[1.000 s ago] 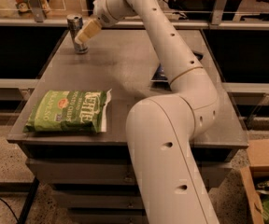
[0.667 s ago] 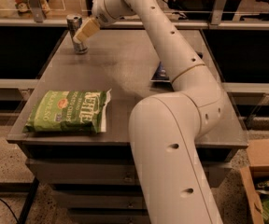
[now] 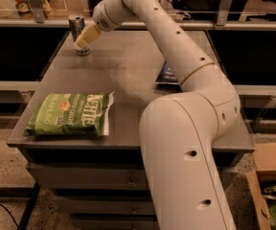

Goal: Move redbull can near green jalapeno chip bag

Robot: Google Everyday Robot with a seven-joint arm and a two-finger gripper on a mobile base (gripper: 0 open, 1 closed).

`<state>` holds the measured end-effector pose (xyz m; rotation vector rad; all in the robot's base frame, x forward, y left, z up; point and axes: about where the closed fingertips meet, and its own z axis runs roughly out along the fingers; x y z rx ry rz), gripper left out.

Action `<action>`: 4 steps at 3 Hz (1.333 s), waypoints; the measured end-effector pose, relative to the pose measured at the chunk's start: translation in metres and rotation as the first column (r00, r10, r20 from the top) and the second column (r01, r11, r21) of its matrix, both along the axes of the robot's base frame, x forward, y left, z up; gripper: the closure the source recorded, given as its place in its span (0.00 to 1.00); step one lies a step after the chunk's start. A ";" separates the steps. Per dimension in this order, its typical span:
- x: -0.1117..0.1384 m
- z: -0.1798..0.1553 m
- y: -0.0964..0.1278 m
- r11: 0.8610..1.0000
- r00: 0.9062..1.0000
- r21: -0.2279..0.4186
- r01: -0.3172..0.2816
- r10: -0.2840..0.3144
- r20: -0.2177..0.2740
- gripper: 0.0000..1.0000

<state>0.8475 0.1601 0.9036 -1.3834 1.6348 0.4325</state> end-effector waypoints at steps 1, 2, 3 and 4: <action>-0.005 -0.015 0.013 0.999 0.999 0.019 -0.030 0.031 -0.031 0.00; -0.006 -0.025 0.027 0.998 0.997 0.037 -0.060 0.062 -0.042 0.00; -0.004 -0.028 0.036 0.995 0.996 0.051 -0.082 0.084 -0.040 0.16; -0.002 -0.028 0.042 0.994 0.995 0.056 -0.090 0.092 -0.036 0.39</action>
Offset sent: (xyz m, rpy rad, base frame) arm 0.0017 0.0344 -0.0253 0.0603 0.0463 0.0897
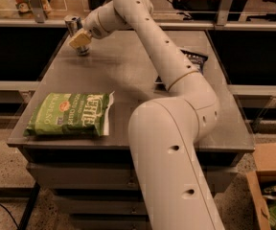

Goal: Move redbull can near green jalapeno chip bag

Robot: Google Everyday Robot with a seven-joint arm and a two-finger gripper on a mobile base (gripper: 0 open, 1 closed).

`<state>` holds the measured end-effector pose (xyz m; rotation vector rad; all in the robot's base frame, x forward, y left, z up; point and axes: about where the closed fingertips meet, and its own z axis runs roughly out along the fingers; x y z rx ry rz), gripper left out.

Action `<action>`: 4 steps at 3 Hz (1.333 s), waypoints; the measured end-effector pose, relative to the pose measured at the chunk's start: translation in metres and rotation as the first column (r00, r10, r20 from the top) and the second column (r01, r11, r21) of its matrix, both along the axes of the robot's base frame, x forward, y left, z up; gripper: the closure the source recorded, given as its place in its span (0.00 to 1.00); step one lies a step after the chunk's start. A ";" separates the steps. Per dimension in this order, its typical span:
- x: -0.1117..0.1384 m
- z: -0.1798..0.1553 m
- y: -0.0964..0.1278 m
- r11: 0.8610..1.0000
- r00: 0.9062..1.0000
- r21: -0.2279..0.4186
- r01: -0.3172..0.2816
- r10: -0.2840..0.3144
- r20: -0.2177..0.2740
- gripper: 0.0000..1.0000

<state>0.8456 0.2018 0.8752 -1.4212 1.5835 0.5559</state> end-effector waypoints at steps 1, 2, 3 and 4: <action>0.001 0.001 0.000 1.000 1.000 -0.005 0.004 -0.004 0.003 0.35; 0.000 0.005 -0.003 1.000 1.000 -0.009 0.013 -0.013 0.004 0.36; -0.001 0.009 -0.004 1.000 1.000 -0.011 0.019 -0.019 0.007 0.47; 0.000 0.008 -0.002 1.000 1.000 -0.008 0.023 -0.023 0.010 0.60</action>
Offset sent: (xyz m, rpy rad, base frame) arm -0.0039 -0.0154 0.0160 -0.0126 -0.0131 -0.0355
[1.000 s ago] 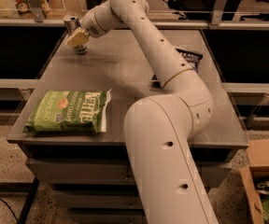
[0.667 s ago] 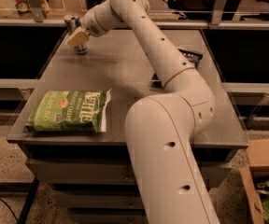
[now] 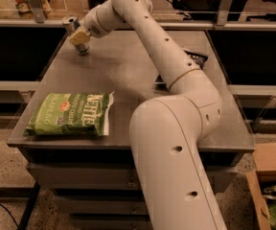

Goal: Move redbull can near green jalapeno chip bag

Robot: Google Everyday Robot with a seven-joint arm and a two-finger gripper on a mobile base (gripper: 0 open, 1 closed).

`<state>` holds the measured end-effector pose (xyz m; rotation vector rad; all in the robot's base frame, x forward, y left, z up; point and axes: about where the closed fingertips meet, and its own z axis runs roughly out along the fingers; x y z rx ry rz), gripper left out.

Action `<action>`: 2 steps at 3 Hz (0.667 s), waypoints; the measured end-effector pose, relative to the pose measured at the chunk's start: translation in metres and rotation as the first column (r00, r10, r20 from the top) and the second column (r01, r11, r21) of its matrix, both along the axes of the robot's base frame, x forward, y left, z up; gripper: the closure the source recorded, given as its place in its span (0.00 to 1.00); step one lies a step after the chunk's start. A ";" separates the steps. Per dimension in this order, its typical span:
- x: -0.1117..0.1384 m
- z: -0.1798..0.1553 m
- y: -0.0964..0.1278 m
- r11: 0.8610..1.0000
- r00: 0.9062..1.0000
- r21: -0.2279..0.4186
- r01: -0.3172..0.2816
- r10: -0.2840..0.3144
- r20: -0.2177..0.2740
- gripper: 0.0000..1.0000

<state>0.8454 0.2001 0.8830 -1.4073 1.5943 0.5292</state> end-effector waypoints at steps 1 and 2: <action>0.001 -0.001 0.000 1.000 1.000 0.005 0.005 -0.005 -0.003 0.78; -0.007 0.002 0.003 1.000 1.000 0.018 -0.012 0.012 -0.026 0.99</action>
Offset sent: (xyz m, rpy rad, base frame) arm -0.0168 -0.0027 0.0137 0.0358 0.0482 0.0262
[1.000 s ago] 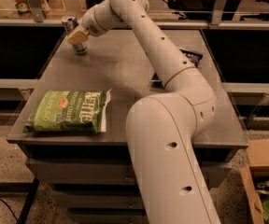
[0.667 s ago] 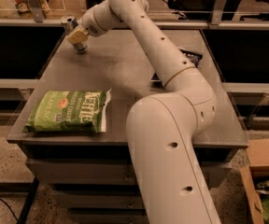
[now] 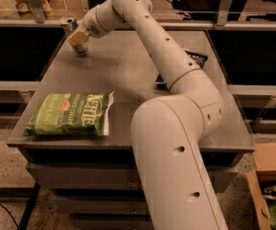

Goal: Move redbull can near green jalapeno chip bag

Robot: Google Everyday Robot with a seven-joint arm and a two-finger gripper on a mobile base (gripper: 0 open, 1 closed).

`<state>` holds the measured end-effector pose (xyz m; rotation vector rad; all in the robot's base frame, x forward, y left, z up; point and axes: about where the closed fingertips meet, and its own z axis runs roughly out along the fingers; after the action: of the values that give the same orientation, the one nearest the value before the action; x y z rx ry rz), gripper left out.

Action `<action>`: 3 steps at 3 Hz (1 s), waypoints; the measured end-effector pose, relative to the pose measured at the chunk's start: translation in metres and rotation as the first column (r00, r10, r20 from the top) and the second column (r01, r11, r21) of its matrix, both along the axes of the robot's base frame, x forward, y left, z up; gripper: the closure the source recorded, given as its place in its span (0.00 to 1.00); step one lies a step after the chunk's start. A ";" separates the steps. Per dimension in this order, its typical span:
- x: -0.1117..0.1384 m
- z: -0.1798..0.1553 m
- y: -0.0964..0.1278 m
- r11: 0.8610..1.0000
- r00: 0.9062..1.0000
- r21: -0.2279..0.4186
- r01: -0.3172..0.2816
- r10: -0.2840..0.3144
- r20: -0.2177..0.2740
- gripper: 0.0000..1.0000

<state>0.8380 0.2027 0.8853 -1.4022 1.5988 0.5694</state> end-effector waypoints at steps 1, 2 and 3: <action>-0.022 0.009 0.001 0.999 0.998 0.031 -0.025 0.027 -0.054 1.00; -0.052 0.018 -0.003 0.999 0.992 0.040 -0.036 0.041 -0.118 1.00; -0.086 0.018 -0.007 0.998 0.982 0.050 -0.043 0.051 -0.180 1.00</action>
Offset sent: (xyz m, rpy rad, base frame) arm -0.1058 -0.0148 0.0278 0.0426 0.1982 0.0441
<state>0.7524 0.1956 0.9037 -1.3893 1.6876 0.7759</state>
